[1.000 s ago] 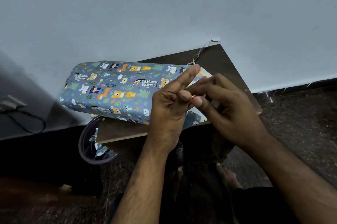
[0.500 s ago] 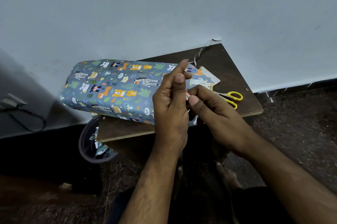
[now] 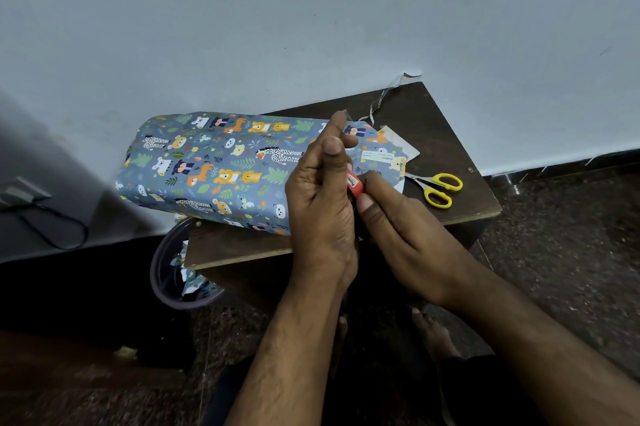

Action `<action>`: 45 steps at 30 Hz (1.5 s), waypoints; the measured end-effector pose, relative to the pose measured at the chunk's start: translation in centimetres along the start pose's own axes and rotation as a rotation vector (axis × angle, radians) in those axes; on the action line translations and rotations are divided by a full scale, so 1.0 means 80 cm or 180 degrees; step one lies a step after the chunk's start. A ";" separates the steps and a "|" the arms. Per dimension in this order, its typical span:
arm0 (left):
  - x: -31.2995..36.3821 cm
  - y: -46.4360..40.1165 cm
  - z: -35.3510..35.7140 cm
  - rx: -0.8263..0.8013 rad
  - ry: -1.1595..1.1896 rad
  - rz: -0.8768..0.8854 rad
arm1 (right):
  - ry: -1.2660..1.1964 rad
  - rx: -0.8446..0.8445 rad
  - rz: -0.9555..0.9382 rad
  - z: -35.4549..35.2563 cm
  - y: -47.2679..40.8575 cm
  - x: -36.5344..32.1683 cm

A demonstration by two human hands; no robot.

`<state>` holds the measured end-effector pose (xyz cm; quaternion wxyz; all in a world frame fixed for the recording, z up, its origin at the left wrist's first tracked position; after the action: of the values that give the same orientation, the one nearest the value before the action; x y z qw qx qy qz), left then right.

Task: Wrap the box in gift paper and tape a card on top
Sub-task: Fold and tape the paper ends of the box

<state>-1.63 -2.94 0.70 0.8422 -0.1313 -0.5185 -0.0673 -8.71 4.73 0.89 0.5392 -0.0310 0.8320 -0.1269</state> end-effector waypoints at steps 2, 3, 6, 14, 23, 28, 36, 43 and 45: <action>0.000 0.001 0.001 0.0001 0.0026 -0.0040 | 0.0147 0.0095 -0.0078 0.002 -0.001 -0.003; 0.000 0.001 0.002 0.0003 0.0016 -0.0052 | 0.0170 0.0141 -0.0095 0.003 -0.001 -0.004; -0.001 0.001 0.001 -0.0019 0.0041 -0.0123 | 0.0162 0.0190 -0.0058 0.004 -0.002 -0.003; 0.003 0.003 0.004 0.0005 0.0107 -0.0338 | 0.0051 0.0313 -0.0127 0.002 -0.003 -0.003; 0.004 0.000 -0.001 0.0135 0.0153 -0.0370 | -0.0976 0.0148 0.0181 0.001 -0.001 0.004; 0.004 -0.002 0.000 0.0102 0.0218 -0.0333 | -0.0644 0.0194 0.0135 0.002 -0.006 0.006; 0.004 -0.005 -0.006 0.0203 0.0231 -0.0411 | -0.0340 -0.0051 0.0072 0.005 -0.001 0.005; 0.004 -0.003 -0.003 0.0153 0.0298 -0.0482 | -0.0834 0.0025 0.0181 0.007 -0.002 0.005; 0.002 -0.003 -0.003 0.0195 0.0288 -0.0516 | -0.1002 0.0024 0.0219 0.008 -0.002 0.006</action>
<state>-1.37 -3.21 0.79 0.8602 -0.0599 -0.4907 -0.1253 -8.36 4.36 0.29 0.6671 -0.0199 0.7372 -0.1050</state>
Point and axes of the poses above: each hand's wrist, its own y-axis away from the middle knuckle, its own z-axis out of the palm, x = y × z, the point moved 4 cm from there along -y, towards the middle knuckle, and after that the axes turned 2 degrees about -x, right-handed, at the moved point
